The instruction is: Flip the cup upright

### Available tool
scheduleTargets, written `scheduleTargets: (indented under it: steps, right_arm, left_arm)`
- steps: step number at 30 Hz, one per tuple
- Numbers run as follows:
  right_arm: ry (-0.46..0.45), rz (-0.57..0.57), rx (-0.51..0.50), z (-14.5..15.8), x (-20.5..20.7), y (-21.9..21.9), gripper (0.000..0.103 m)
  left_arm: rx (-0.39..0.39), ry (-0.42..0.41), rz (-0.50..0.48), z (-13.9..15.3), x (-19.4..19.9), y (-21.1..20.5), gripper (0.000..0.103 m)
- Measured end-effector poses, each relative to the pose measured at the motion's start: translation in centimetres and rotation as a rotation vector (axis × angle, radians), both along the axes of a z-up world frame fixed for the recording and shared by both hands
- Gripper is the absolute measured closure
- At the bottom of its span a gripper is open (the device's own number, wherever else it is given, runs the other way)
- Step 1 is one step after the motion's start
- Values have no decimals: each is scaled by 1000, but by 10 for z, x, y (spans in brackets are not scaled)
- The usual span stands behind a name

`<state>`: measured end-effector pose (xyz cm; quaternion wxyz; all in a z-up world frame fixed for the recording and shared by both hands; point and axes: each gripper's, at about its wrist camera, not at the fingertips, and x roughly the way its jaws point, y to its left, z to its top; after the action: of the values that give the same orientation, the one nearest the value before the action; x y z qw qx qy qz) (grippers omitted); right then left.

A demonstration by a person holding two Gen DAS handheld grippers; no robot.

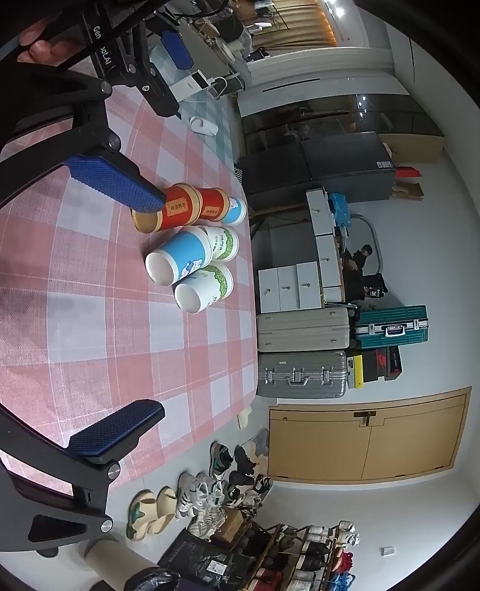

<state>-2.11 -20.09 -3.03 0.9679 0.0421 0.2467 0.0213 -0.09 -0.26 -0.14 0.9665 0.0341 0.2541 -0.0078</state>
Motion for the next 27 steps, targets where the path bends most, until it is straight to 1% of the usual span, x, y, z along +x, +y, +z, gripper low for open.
scheduleTargets:
  steps: [1,5,6,17,18,27]
  right_arm:
    - [3,1,-1,0,0,0,0]
    - [1,3,-3,0,0,0,0]
    - [3,1,-8,0,0,1,0]
    - [1,2,-12,0,0,1,0]
    - [1,3,-14,0,0,1,0]
    - [1,3,-14,-1,0,2,0]
  left_arm:
    - [-20,1,2,1,0,3,1]
    - [-16,4,12,2,-3,2,1]
    - [-33,1,-5,1,-2,8,1]
    - [-29,5,-6,-5,-1,7,1]
    - [-44,9,-1,-1,1,13,1]
    - [-38,10,-1,-2,3,7,1]
